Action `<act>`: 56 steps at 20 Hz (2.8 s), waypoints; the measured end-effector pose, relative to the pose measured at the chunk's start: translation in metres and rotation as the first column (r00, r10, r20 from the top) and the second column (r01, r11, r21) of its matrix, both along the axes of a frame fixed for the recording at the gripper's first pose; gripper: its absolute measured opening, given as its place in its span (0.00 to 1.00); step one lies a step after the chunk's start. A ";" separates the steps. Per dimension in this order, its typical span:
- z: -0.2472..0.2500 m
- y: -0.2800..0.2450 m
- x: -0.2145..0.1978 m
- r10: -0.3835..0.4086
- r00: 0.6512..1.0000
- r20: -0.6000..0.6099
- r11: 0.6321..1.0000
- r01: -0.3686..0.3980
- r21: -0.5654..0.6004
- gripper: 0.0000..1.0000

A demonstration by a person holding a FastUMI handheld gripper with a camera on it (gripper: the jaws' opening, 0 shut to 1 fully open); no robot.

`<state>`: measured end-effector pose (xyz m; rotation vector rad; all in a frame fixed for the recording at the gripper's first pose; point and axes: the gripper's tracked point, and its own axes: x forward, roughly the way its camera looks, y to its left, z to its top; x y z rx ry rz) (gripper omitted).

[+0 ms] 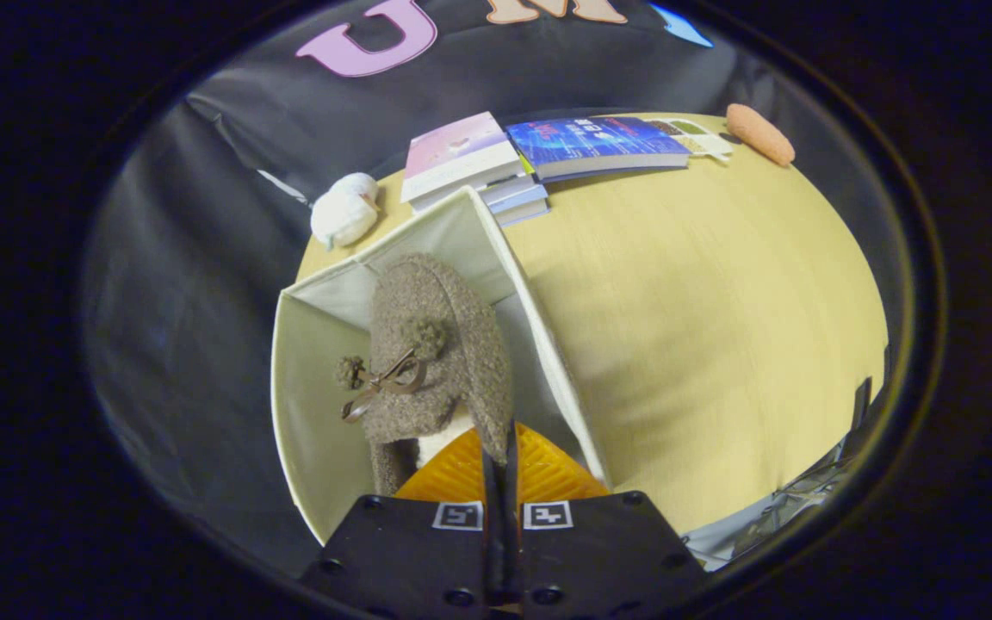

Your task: Open the storage box then place both shoes into the box .Put the left shoe in first, then the right shoe, with the right side of both shoes facing outward in a uniform manner.

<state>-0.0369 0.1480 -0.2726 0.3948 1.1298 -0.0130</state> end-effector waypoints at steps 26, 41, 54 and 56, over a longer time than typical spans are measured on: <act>0.004 -0.008 0.008 -0.081 0.995 0.056 0.989 0.087 -0.119 0.17; 0.266 -0.141 0.095 -0.044 0.639 0.768 0.949 0.266 -0.167 0.16; 0.374 -0.257 0.108 0.017 0.434 0.901 0.915 0.356 -0.189 0.16; 0.375 -0.261 0.113 0.052 0.423 0.905 0.912 0.350 -0.216 0.16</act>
